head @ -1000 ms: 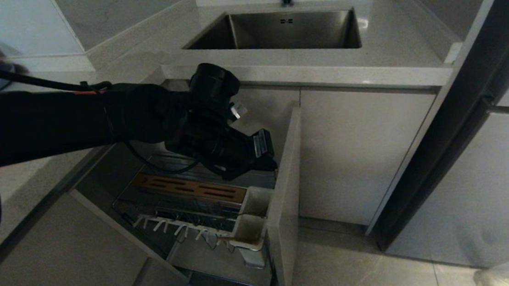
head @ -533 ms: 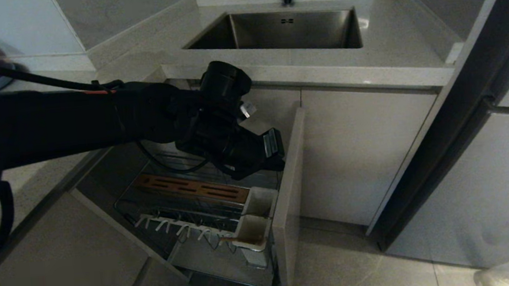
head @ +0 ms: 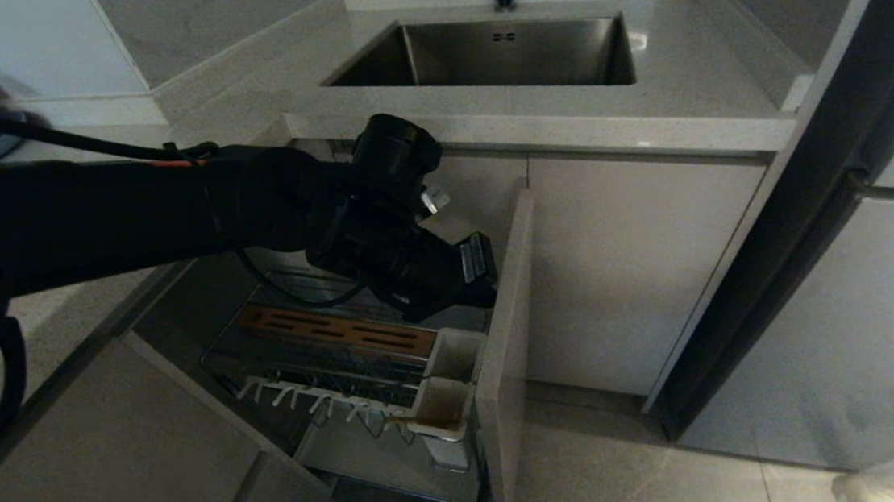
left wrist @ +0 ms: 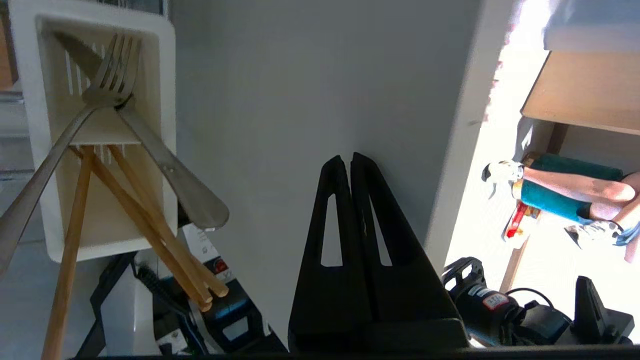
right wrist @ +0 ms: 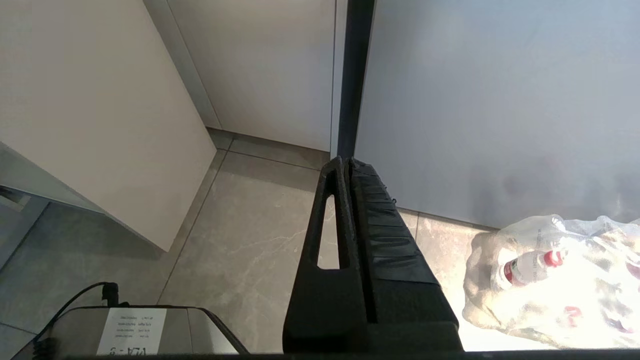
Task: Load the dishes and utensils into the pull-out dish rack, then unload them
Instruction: Pick up the bowl and place it in the cupboard
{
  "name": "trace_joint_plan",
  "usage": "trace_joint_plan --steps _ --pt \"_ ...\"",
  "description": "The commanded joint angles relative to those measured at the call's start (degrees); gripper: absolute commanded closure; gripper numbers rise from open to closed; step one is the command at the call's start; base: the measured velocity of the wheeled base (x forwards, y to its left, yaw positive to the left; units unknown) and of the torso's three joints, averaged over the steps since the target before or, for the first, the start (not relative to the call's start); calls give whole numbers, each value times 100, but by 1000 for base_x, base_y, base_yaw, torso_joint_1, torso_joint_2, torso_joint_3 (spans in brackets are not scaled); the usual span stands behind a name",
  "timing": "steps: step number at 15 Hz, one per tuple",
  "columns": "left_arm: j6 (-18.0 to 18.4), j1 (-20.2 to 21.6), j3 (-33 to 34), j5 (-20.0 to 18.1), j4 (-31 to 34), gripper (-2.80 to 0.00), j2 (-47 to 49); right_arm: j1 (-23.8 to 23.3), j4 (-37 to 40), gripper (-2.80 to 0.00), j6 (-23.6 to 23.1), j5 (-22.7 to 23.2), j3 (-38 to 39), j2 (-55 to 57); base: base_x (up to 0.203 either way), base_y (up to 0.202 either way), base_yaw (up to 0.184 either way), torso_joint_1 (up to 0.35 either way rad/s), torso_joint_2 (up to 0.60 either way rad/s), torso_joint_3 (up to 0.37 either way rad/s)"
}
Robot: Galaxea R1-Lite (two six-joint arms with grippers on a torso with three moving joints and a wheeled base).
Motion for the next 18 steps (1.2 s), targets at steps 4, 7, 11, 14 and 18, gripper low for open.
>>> trace_joint_plan --steps 4,7,11,14,18 --pt "-21 520 215 327 30 0 -142 1 6 0 -6 2 -1 0 0 0 0 0 0 0" --pt "-10 943 382 488 27 0 -455 1 6 0 1 2 -1 0 0 0 0 0 0 0" --pt "5 1427 651 614 30 0 -1185 1 6 0 2 2 -1 0 0 0 0 0 0 0" --pt "22 1758 802 886 35 0 -1973 1 6 0 -6 2 -1 0 0 0 0 0 0 0" --pt "42 2047 904 1514 108 0 -3227 1 6 0 1 2 -1 0 0 0 0 0 0 0"
